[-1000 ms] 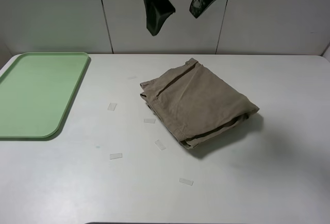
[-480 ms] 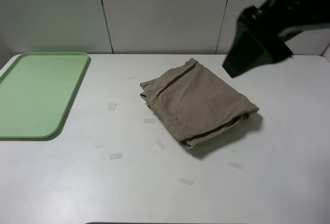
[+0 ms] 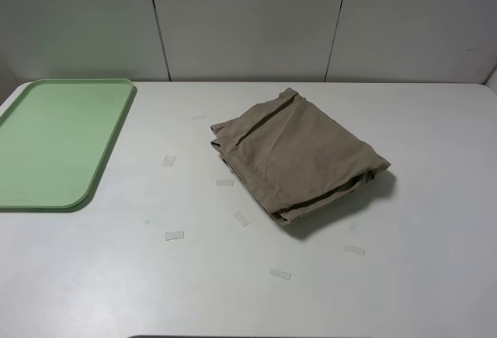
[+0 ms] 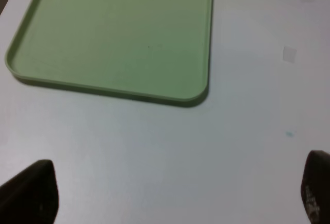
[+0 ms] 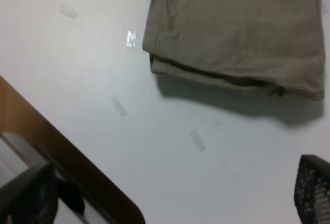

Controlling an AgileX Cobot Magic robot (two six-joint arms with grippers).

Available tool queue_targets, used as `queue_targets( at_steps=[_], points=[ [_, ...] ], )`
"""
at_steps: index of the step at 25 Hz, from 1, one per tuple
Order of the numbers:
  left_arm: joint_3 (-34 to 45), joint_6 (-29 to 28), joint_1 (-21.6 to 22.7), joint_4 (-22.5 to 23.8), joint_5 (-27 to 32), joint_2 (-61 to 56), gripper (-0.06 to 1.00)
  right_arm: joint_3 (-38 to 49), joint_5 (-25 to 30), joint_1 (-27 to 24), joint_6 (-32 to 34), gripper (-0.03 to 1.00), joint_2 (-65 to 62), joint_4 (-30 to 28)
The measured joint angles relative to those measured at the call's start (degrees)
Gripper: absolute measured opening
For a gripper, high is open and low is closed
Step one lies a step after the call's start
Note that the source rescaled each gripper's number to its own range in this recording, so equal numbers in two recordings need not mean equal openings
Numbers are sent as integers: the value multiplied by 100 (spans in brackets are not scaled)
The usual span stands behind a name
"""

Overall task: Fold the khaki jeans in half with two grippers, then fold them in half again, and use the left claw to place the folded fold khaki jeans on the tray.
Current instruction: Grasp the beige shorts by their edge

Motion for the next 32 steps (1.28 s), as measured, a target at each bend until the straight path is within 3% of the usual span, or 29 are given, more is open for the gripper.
queue_targets(
  at_steps=[9, 16, 21, 25, 32],
  points=[
    [0, 0, 0, 0, 0, 0, 92, 751, 20, -221, -8, 100, -1681, 14],
    [0, 0, 0, 0, 0, 0, 92, 1418, -3, -1649, -19, 100, -1954, 32],
    [0, 0, 0, 0, 0, 0, 92, 1959, -451, -2635, -19, 100, -2430, 38],
    [0, 0, 0, 0, 0, 0, 92, 2423, -927, -3170, -19, 100, -3209, 38],
    [0, 0, 0, 0, 0, 0, 92, 2516, -1090, -3723, -44, 100, -3464, 38]
  ],
)
